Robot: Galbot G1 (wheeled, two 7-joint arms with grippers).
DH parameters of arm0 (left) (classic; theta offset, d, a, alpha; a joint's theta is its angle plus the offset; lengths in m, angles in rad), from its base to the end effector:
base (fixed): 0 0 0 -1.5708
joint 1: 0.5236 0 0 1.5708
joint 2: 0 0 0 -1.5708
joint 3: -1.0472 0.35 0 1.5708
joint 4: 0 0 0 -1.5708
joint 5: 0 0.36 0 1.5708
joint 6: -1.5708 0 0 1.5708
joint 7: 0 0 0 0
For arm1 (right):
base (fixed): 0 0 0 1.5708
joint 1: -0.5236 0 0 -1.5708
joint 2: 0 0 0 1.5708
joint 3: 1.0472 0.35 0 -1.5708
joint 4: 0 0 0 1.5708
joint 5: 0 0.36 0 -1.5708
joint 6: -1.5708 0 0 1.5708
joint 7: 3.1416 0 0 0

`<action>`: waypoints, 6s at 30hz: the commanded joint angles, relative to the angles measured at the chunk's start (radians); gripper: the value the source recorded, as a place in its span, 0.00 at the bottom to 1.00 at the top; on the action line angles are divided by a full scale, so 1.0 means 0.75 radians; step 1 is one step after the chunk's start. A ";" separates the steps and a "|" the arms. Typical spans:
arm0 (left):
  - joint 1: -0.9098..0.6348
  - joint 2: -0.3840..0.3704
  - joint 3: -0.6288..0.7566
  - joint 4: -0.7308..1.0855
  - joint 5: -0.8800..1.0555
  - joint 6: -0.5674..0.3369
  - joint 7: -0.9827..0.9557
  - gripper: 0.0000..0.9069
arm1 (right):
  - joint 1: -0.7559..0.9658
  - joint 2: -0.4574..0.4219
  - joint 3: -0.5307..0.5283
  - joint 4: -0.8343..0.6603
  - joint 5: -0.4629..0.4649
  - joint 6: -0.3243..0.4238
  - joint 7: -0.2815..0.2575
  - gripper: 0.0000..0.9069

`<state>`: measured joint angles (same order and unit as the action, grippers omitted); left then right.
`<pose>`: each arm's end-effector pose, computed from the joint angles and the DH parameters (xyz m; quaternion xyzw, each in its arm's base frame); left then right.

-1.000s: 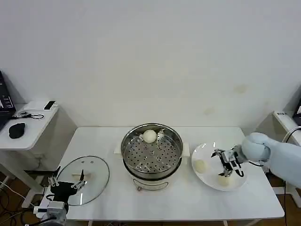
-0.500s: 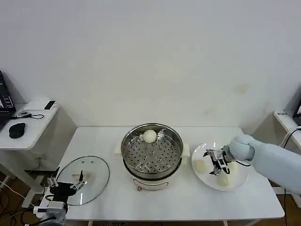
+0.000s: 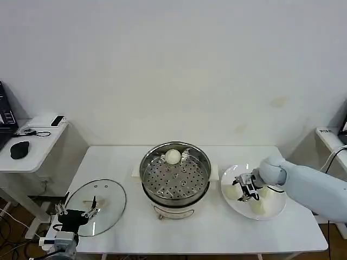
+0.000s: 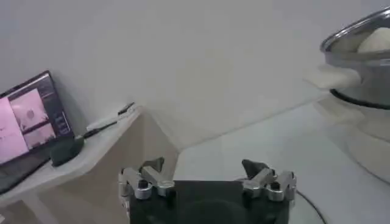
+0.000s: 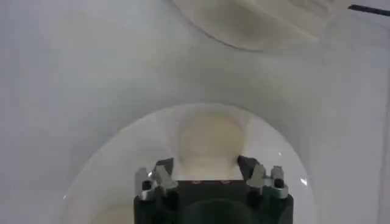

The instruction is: Take steamed baozi put them in steamer then cover it.

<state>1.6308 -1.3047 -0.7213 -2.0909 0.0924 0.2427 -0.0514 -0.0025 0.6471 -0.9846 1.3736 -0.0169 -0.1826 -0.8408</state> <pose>0.1735 0.1042 -0.2931 0.0633 -0.9669 -0.2094 0.1317 0.4734 -0.1231 -0.2494 0.5196 -0.5469 0.5661 0.3323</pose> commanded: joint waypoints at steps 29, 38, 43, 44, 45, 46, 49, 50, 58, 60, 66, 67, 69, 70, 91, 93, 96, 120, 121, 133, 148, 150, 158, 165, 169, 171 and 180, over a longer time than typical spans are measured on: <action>-0.023 0.047 0.024 -0.016 -0.030 0.021 0.017 1.00 | 0.827 -0.060 -0.235 0.179 0.292 -0.159 -0.096 0.69; -0.053 0.052 0.026 0.019 -0.033 0.024 0.021 1.00 | 1.002 0.276 -0.375 0.294 0.646 -0.319 0.046 0.69; -0.058 0.051 0.014 0.017 -0.033 0.023 0.022 1.00 | 0.978 0.461 -0.419 0.310 0.793 -0.470 0.160 0.69; -0.056 0.050 0.010 0.013 -0.033 0.022 0.021 1.00 | 0.950 0.514 -0.423 0.294 0.811 -0.499 0.183 0.69; -0.054 0.048 0.007 0.009 -0.033 0.021 0.021 1.00 | 0.941 0.540 -0.424 0.283 0.822 -0.515 0.193 0.69; -0.051 0.046 0.003 0.005 -0.033 0.020 0.021 1.00 | 0.922 0.566 -0.424 0.267 0.833 -0.540 0.206 0.69; -0.039 0.045 -0.018 -0.012 -0.034 0.017 0.021 1.00 | 0.855 0.627 -0.429 0.242 0.868 -0.605 0.227 0.69; -0.036 0.047 -0.027 -0.017 -0.035 0.018 0.021 1.00 | 0.830 0.641 -0.428 0.237 0.885 -0.631 0.239 0.69; -0.025 0.054 -0.075 -0.028 -0.046 0.016 0.023 1.00 | 0.697 0.699 -0.443 0.167 0.910 -0.724 0.303 0.69; -0.021 0.050 -0.074 -0.030 -0.045 0.014 0.022 1.00 | 0.665 0.706 -0.433 0.152 0.899 -0.725 0.304 0.69; -0.025 0.050 -0.071 -0.029 -0.041 0.013 0.023 1.00 | 0.593 0.730 -0.416 0.115 0.876 -0.725 0.313 0.69; -0.026 0.048 -0.071 -0.027 -0.039 0.012 0.023 1.00 | 0.585 0.732 -0.411 0.108 0.859 -0.725 0.310 0.69; -0.025 0.045 -0.067 -0.019 -0.035 0.009 0.022 1.00 | 0.573 0.739 -0.409 0.096 0.844 -0.725 0.313 0.69; -0.025 0.045 -0.066 -0.017 -0.033 0.008 0.022 1.00 | 0.572 0.741 -0.409 0.093 0.842 -0.725 0.313 0.69; -0.026 0.049 -0.066 -0.015 -0.024 0.004 0.023 1.00 | 0.600 0.762 -0.382 0.099 0.829 -0.725 0.284 1.00; -0.025 0.048 -0.066 -0.012 -0.024 0.003 0.022 1.00 | 0.612 0.741 -0.385 0.118 0.828 -0.725 0.282 1.00; -0.024 0.044 -0.063 -0.011 -0.024 0.001 0.021 1.00 | 0.644 0.700 -0.386 0.149 0.815 -0.724 0.279 1.00; -0.011 0.111 -0.036 -0.038 -0.026 0.004 0.024 1.00 | 0.813 -0.384 -0.375 0.603 0.210 -0.356 -0.132 1.00; -0.015 0.112 -0.035 -0.036 -0.026 0.004 0.025 1.00 | 0.778 -0.434 -0.356 0.610 0.186 -0.339 -0.137 1.00; -0.025 0.110 0.003 -0.015 -0.014 0.009 0.028 1.00 | -0.067 -0.678 0.252 0.548 -0.091 -0.145 -0.130 1.00; -0.002 0.102 -0.002 -0.010 0.001 0.013 0.027 1.00 | -0.498 -0.489 0.573 0.374 -0.210 0.005 -0.165 1.00; 0.002 0.099 -0.003 -0.008 0.003 0.012 0.027 1.00 | -0.478 -0.441 0.553 0.348 -0.208 0.015 -0.163 1.00; 0.011 0.093 -0.018 -0.008 0.007 0.014 0.027 1.00 | -0.422 -0.321 0.486 0.261 -0.212 -0.011 -0.165 1.00; 0.012 0.095 -0.031 0.003 0.005 0.014 0.028 1.00 | -0.426 -0.278 0.482 0.185 -0.226 -0.053 -0.159 0.97; 0.009 0.088 -0.025 0.005 0.007 0.014 0.027 1.00 | -0.436 -0.271 0.486 0.176 -0.226 -0.066 -0.160 0.90; 0.008 0.089 -0.024 0.006 0.007 0.014 0.028 1.00 | -0.434 -0.271 0.482 0.176 -0.223 -0.073 -0.165 0.87; 0.012 0.081 -0.012 0.003 0.010 0.012 0.029 1.00 | -0.419 -0.269 0.482 0.195 -0.205 -0.127 -0.192 0.69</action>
<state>1.6395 -1.2433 -0.7324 -2.0877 0.0988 0.2520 -0.0296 -0.3093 0.4308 -0.6291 1.5340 -0.1736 -0.2537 -0.9742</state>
